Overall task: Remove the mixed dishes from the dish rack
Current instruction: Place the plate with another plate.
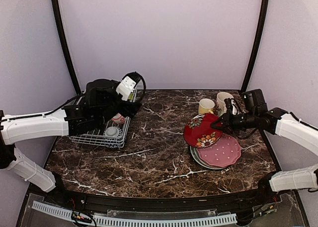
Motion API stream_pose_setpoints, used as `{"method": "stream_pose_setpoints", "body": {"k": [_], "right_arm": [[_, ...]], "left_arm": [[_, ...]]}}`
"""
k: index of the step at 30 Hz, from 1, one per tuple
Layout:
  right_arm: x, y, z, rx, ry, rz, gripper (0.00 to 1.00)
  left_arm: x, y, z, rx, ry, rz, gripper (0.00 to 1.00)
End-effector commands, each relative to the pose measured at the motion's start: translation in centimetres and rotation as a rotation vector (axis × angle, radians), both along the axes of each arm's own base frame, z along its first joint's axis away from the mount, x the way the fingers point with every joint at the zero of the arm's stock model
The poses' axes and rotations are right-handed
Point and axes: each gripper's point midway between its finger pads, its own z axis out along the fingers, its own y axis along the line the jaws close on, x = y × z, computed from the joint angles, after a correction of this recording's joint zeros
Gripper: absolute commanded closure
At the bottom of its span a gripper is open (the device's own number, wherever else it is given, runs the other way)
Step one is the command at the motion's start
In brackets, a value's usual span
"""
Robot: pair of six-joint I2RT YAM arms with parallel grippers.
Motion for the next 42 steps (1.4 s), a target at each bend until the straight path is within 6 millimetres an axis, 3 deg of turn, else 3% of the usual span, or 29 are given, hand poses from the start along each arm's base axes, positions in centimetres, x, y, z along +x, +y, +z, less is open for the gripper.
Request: {"method": "stream_pose_setpoints", "body": {"k": [1,2,5,9,17,21,30,36,42], "right_arm": [[-1.5,-2.1,-0.4,-0.016,0.004,-0.029,1.0],[-1.7,-2.6,-0.8,-0.02,0.013,-0.039,1.0],[-2.1,-3.4,-1.6,-0.02,0.035,-0.06,1.0],[-2.5,-4.4,-2.8,-0.046,0.071,-0.086,1.0],[-3.3,-6.3,-5.1,-0.13,0.124,-0.138,1.0],[-3.7,-7.0,-6.0,-0.164,0.139,-0.159,0.96],[-4.4,-7.7,-6.4,-0.213,0.154,-0.158,0.61],[-4.9,-8.3,-5.7,-0.249,0.153,-0.156,0.28],[-4.9,-9.2,-4.7,-0.304,0.131,-0.172,0.13]], "left_arm": [[2.8,3.5,0.4,-0.226,0.154,0.078,0.06],[3.3,3.8,-0.1,-0.245,0.183,0.083,0.06],[6.2,7.1,-1.4,-0.356,0.289,0.19,0.06],[8.9,9.7,-4.8,-0.447,0.453,0.279,0.06],[11.5,11.5,-8.8,-0.59,0.651,0.296,0.07],[12.5,12.3,-9.6,-0.676,0.721,0.265,0.1],[13.4,13.5,-9.1,-0.636,0.696,0.21,0.12],[13.8,14.0,-8.8,-0.515,0.673,0.192,0.13],[13.4,12.8,-8.7,-0.564,0.719,0.143,0.13]]}}
